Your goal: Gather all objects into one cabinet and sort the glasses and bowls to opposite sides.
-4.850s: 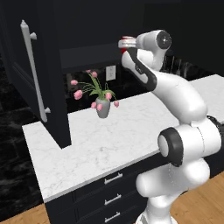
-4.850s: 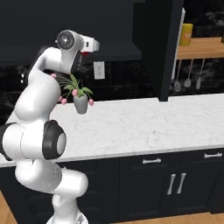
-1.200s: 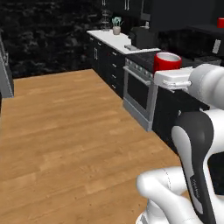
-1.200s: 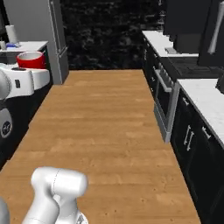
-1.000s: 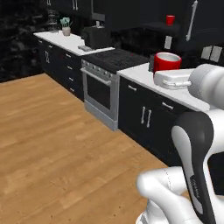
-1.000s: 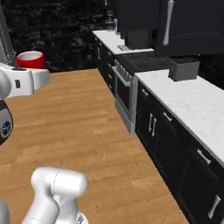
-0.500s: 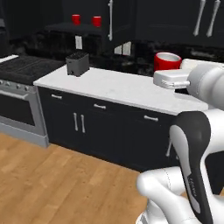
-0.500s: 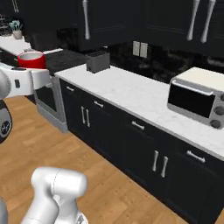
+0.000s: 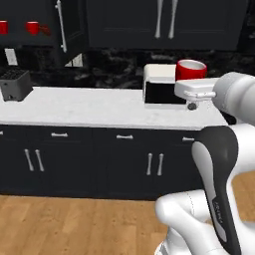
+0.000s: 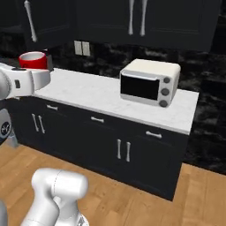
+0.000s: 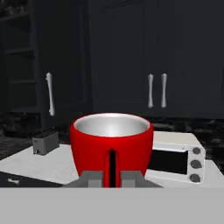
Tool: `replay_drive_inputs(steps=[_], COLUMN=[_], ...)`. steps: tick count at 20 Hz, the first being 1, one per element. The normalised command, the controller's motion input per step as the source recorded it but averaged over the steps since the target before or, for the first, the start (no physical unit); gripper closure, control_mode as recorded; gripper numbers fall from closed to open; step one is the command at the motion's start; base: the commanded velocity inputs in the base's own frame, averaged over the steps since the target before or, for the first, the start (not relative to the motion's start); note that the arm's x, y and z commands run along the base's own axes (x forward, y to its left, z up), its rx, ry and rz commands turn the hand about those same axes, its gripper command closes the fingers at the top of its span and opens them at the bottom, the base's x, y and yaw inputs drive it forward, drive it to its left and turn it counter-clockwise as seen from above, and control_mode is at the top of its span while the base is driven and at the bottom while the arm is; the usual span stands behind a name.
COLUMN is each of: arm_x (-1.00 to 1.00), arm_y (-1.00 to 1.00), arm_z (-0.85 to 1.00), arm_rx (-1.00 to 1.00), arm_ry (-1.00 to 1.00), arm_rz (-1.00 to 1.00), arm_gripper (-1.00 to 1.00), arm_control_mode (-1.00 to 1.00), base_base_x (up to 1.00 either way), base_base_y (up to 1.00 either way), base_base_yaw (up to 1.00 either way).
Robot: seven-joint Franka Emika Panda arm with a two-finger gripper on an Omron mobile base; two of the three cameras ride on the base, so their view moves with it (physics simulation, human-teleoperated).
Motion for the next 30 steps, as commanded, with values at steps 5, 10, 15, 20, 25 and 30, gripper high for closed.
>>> replay_drive_inputs(steps=[5, 10, 15, 20, 25, 30], arm_x=[0.0, 0.0, 0.0, 0.0, 0.0, 0.0], arm_y=[0.0, 0.0, 0.0, 0.0, 0.0, 0.0], arm_z=[0.0, 0.0, 0.0, 0.0, 0.0, 0.0], arm_rx=[0.0, 0.0, 0.0, 0.0, 0.0, 0.0], arm_ry=[0.0, 0.0, 0.0, 0.0, 0.0, 0.0], arm_rz=[0.0, 0.0, 0.0, 0.0, 0.0, 0.0], arm_gripper=[1.0, 1.0, 1.0, 1.0, 1.0, 1.0], arm_control_mode=[1.0, 1.0, 1.0, 1.0, 1.0, 1.0], base_base_x=[-0.14, -0.25, -0.34, -0.51, -0.38, -0.02], base_base_y=[0.68, 1.0, 0.99, 0.84, 0.91, 0.66], base_base_yaw=[-0.47, -0.39, -0.4, -0.31, -0.18, -0.01])
